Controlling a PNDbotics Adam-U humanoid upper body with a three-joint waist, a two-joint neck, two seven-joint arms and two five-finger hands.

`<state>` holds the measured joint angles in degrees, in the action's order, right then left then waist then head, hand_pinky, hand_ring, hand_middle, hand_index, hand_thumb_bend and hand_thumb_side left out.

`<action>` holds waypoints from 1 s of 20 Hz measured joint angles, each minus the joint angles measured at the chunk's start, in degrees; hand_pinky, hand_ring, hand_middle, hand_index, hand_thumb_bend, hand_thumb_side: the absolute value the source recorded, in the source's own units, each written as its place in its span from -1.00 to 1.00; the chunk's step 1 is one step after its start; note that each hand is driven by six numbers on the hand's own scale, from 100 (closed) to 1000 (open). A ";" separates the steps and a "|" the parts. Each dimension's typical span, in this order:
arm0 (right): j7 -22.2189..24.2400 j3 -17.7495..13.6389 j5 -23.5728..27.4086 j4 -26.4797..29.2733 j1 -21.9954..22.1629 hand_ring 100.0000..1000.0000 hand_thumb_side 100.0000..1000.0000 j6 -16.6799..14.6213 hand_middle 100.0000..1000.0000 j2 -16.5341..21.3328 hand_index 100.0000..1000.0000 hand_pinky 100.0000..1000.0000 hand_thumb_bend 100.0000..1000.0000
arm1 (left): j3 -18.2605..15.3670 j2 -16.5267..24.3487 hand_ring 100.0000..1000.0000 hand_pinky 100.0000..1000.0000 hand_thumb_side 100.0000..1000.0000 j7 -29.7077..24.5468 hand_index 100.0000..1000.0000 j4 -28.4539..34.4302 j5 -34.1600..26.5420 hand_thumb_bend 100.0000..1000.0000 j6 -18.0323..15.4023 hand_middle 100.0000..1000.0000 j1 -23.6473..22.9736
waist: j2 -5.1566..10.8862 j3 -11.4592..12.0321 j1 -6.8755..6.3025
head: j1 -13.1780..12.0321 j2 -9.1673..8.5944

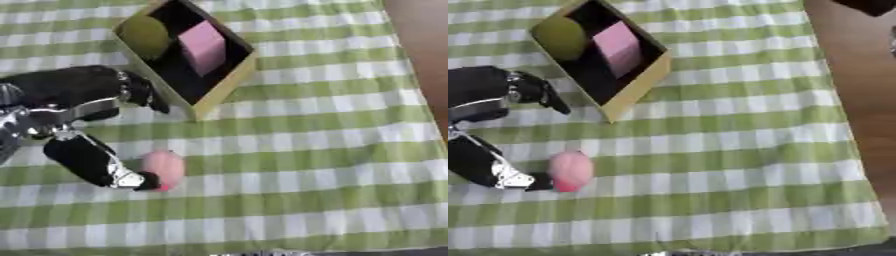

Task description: Pick up objects on the table and place them in the box.

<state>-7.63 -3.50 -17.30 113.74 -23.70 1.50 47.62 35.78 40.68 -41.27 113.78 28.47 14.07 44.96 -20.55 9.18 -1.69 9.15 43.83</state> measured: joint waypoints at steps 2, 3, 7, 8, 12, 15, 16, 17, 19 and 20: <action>0.00 0.00 0.00 0.00 0.00 0.66 -0.21 0.00 0.56 -0.01 0.72 0.76 -1.00 | 0.38 -0.47 0.52 0.64 -0.06 -0.23 0.64 0.00 0.88 0.03 0.06 0.42 -0.18 | 0.00 -0.01 0.00 | 0.01 0.00; 0.00 -0.01 0.01 0.00 0.00 0.66 -0.20 0.00 0.56 -0.02 0.72 0.76 -1.00 | 0.54 -0.53 0.52 0.63 -0.08 -0.41 0.63 0.00 1.32 -0.04 0.08 0.41 -0.23 | 0.00 -0.01 0.00 | 0.02 0.00; -0.01 -0.01 0.05 0.00 0.00 0.66 -0.20 0.01 0.56 -0.05 0.72 0.76 -1.00 | 1.10 -0.96 0.49 0.60 -0.16 -1.00 0.59 0.00 3.32 -0.21 -0.03 0.37 -0.66 | 0.00 0.01 0.00 | 0.04 0.00; 0.00 -0.01 0.08 0.00 0.00 0.66 -0.20 0.01 0.56 -0.05 0.72 0.76 -1.00 | 1.21 -0.96 0.49 0.59 -0.17 -1.14 0.59 0.00 3.89 -0.24 -0.06 0.37 -0.73 | 0.00 0.02 0.00 | 0.05 0.00; 0.00 -0.01 0.26 0.00 0.00 0.66 -0.17 0.01 0.56 -0.31 0.72 0.76 -1.00 | 1.60 -1.03 0.48 0.58 -0.34 -2.08 0.58 -0.02 5.99 -0.43 -0.31 0.36 -1.18 | 0.00 0.02 0.00 | 0.06 0.00; 0.00 -0.01 0.29 0.00 0.00 0.66 -0.16 0.01 0.56 -0.47 0.72 0.76 -1.00 | 2.06 -1.53 0.47 0.56 -0.42 -2.93 0.57 -0.24 6.41 -0.50 -0.25 0.34 -1.27 | 0.00 0.02 0.00 | 0.06 0.00; 0.00 -0.01 0.30 0.00 0.00 0.66 -0.16 0.01 0.56 -0.47 0.72 0.76 -1.00 | 2.20 -1.66 0.47 0.56 -0.42 -3.23 0.57 -0.47 6.41 -0.50 -0.26 0.34 -1.28 | 0.00 0.02 0.00 | 0.06 0.00; 0.00 -0.01 0.31 0.00 0.00 0.66 -0.16 0.01 0.56 -0.47 0.72 0.76 -1.00 | 2.46 -1.84 0.47 0.56 -0.47 -3.50 0.57 -0.73 6.41 -0.55 -0.25 0.35 -1.28 | 0.00 0.01 0.00 | 0.06 0.00; -0.01 -0.01 0.35 0.00 0.00 0.66 -0.16 0.00 0.56 -0.48 0.72 0.76 -1.00 | 2.91 -2.02 0.48 0.57 -0.47 -4.15 0.58 -1.39 6.41 -0.53 -0.27 0.36 -1.29 | 0.00 -0.01 0.00 | 0.06 0.00; -0.02 -0.01 0.37 0.00 0.00 0.66 -0.15 -0.01 0.56 -0.49 0.72 0.76 -1.00 | 3.15 -2.14 0.49 0.58 -0.46 -4.50 0.60 -1.84 6.41 -0.52 -0.31 0.37 -1.29 | 0.00 -0.02 0.00 | 0.06 0.00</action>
<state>-7.65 -3.51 -16.93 113.74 -23.70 1.49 47.13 38.93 38.54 -45.77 111.94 34.87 13.75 43.67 -20.55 9.15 -1.69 9.21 43.83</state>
